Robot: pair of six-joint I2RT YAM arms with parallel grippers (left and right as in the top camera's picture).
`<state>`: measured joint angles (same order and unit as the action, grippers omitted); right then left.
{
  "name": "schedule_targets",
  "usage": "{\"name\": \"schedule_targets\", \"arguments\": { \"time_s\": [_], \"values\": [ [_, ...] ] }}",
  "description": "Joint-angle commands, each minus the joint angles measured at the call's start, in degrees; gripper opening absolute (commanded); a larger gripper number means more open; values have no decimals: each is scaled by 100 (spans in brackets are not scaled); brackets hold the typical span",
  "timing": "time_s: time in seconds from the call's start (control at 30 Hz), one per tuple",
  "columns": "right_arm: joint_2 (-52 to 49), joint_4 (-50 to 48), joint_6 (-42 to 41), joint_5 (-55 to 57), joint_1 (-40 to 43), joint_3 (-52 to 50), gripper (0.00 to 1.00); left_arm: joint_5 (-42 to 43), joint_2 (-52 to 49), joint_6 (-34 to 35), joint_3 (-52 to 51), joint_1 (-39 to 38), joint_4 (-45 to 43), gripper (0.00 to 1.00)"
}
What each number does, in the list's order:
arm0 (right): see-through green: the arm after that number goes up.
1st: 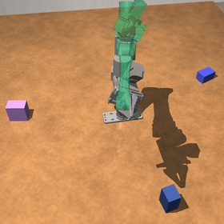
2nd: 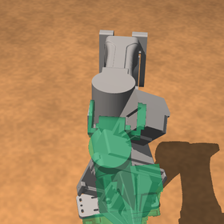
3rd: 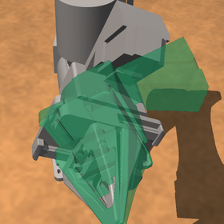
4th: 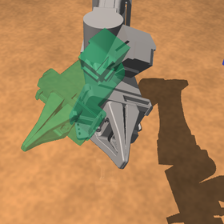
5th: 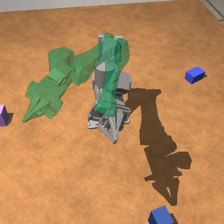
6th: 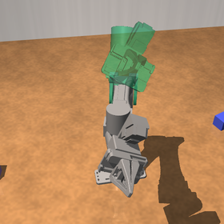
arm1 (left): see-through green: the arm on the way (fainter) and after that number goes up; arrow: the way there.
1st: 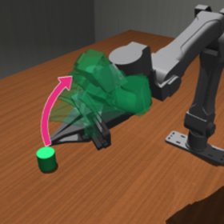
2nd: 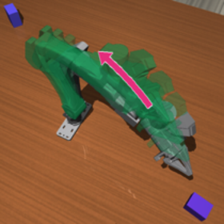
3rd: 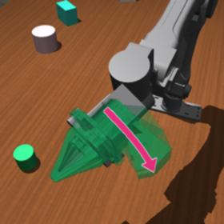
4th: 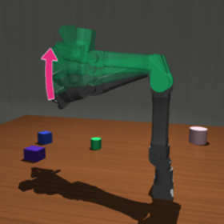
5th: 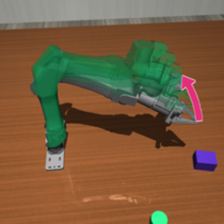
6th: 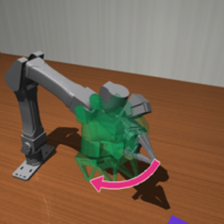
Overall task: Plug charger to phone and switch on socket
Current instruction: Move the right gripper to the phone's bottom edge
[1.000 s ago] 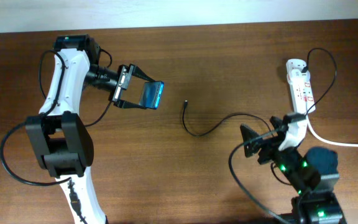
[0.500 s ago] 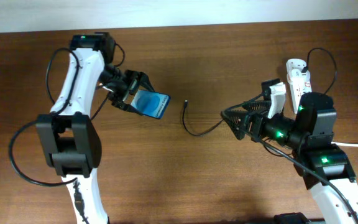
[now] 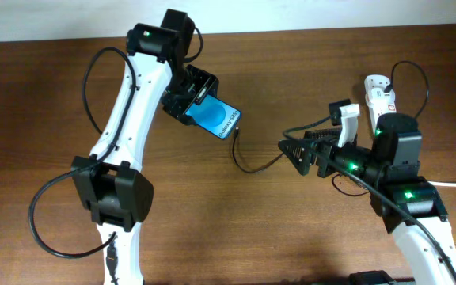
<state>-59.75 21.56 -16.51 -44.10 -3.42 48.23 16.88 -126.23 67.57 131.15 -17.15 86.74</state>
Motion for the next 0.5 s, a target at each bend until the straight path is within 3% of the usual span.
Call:
{"name": "schedule_targets", "arguments": {
  "time_s": [0.0, 0.1, 0.23, 0.33, 0.47],
  "values": [
    [-299, -173, -518, -116, -33, 162, 99, -9, 26, 101, 136, -131, -109, 0],
    [-785, -511, -1537, -116, -33, 162, 97, 175, 24, 98, 131, -291, -278, 0],
    [-1176, -564, -1952, -120, -33, 162, 91, 286, 24, 151, 131, -455, -356, 0],
    [-1314, -929, -2505, -114, -35, 162, 69, 284, 24, 503, 131, -577, -369, 0],
    [-1495, -1528, -2949, 407, -422, 162, 62, 286, 24, 769, 131, -651, -402, 0]
  ]
}}
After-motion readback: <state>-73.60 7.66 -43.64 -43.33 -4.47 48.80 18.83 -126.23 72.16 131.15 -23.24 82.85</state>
